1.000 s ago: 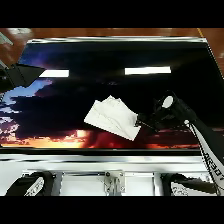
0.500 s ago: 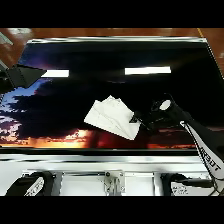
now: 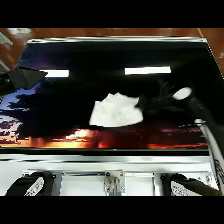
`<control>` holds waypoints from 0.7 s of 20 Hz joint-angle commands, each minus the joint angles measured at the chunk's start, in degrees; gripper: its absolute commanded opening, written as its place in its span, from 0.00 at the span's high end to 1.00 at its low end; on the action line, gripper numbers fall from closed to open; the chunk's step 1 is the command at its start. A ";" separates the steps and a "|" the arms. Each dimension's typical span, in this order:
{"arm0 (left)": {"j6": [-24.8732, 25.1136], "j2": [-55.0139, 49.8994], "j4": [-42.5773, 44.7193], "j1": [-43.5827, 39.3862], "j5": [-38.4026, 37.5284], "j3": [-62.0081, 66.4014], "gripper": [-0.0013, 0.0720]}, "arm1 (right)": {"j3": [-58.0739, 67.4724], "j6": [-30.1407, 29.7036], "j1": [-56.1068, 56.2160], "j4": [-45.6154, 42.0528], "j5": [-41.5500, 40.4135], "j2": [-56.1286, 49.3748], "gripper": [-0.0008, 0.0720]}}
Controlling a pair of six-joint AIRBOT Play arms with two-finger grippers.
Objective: Fold the shirts.
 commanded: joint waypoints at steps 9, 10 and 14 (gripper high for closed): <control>0.07 0.15 0.24 -0.02 0.85 -7.02 0.93 | 25.64 6.93 -28.96 -24.20 28.74 9.18 0.90; 0.09 0.13 0.26 -0.15 0.94 -7.37 0.93 | 25.64 6.03 -30.67 -25.27 30.75 9.18 0.90; 0.09 -0.13 0.26 -0.17 1.05 -7.56 0.93 | 25.64 3.93 -32.61 -25.49 27.89 9.16 0.90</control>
